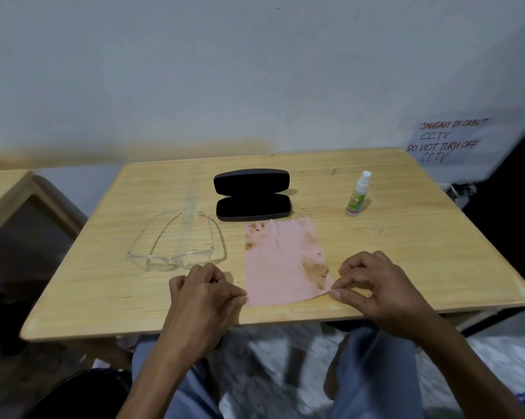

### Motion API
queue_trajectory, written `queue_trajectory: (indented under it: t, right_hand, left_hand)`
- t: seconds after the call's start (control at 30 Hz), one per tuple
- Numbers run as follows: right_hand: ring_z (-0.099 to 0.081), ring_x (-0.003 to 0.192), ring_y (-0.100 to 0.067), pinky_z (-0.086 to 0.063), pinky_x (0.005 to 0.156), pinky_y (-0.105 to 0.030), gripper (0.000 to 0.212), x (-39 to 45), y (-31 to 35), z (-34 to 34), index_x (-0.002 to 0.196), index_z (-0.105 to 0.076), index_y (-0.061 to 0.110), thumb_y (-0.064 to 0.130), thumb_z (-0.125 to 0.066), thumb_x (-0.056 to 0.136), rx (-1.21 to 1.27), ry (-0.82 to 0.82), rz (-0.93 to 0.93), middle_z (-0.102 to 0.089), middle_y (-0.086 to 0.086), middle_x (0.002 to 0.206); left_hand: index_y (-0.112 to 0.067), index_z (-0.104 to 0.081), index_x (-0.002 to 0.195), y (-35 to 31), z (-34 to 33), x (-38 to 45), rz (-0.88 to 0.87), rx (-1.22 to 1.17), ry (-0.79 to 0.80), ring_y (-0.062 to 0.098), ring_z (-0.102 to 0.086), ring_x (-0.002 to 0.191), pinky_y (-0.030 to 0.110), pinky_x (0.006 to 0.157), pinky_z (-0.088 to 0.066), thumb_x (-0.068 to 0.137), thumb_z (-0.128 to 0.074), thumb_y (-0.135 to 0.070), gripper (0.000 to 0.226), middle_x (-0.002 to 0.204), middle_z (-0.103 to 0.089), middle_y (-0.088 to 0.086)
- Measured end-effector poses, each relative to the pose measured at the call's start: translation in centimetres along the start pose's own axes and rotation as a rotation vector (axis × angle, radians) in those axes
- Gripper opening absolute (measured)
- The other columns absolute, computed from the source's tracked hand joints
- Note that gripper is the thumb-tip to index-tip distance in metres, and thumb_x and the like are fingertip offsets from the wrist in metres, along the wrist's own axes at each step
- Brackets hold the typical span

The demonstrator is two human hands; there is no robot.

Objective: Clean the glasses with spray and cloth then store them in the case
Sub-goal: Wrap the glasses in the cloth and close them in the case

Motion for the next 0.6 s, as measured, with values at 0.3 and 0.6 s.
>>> queue_trajectory:
  t: [0.3,0.6]
  right_hand:
    - [-0.048,0.096,0.001,-0.042,0.079,-0.029,0.014,-0.5,0.4,0.0,0.077,-0.078,0.035,0.049,-0.077,0.077,0.0,0.011,-0.012,-0.063,0.022,0.093]
    - [-0.056,0.082,0.007,-0.037,0.068,-0.003,0.005,4.1,6.1,-1.4,0.089,-0.077,0.029,0.032,-0.074,0.088,0.142,-0.174,-0.036,-0.069,0.014,0.088]
  left_hand:
    - [-0.042,-0.076,0.086,-0.6,0.4,-0.7,-0.019,0.105,-0.016,0.008,-0.049,0.085,0.032,0.077,-0.019,0.081,-0.059,-0.052,0.02,0.083,-0.047,-0.017]
    - [-0.028,-0.078,0.097,0.4,5.9,1.1,0.156,-0.011,-0.395,0.02,-0.059,0.082,0.057,0.077,-0.051,0.084,-0.071,-0.043,0.021,0.086,-0.06,-0.004]
Point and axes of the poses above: each hand's wrist, its own x-axis towards the middle knuckle, its own z-axis out of the back of the hand, y = z × x, the point moved 1 cm from there along x, towards the middle knuckle
